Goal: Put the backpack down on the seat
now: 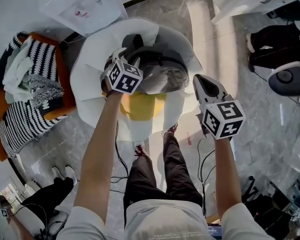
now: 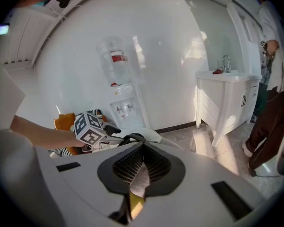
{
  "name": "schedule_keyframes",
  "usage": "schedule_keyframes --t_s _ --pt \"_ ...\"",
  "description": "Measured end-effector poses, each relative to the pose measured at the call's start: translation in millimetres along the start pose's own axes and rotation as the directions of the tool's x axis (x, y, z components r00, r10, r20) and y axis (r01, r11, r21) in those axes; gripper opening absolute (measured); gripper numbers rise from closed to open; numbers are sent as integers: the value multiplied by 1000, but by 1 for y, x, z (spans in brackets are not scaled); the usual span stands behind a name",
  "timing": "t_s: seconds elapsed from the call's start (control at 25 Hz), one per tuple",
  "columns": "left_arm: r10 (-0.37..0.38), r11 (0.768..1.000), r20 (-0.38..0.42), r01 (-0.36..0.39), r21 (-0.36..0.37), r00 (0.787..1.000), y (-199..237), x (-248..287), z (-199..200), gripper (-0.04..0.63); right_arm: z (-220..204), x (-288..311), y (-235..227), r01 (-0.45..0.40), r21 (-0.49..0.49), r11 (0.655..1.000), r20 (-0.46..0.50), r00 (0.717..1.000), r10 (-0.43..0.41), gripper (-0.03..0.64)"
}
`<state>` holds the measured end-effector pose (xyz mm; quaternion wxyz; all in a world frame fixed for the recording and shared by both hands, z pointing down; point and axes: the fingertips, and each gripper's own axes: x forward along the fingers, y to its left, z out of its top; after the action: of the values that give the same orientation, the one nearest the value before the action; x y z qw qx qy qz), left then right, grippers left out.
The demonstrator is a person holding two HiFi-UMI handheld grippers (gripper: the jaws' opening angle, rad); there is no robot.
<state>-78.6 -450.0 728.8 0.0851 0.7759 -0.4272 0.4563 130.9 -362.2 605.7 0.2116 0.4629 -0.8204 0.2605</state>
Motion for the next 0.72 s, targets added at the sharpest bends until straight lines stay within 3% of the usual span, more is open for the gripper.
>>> schedule_keyframes --t_s 0.48,0.72 --pt "-56 998 51 58 -28 997 -19 -67 -18 155 10 -26 45 36 -124 992 25 999 -33 2" --pt "-78 997 100 77 13 992 -25 -103 -24 87 14 -50 76 42 -142 989 58 998 -34 2"
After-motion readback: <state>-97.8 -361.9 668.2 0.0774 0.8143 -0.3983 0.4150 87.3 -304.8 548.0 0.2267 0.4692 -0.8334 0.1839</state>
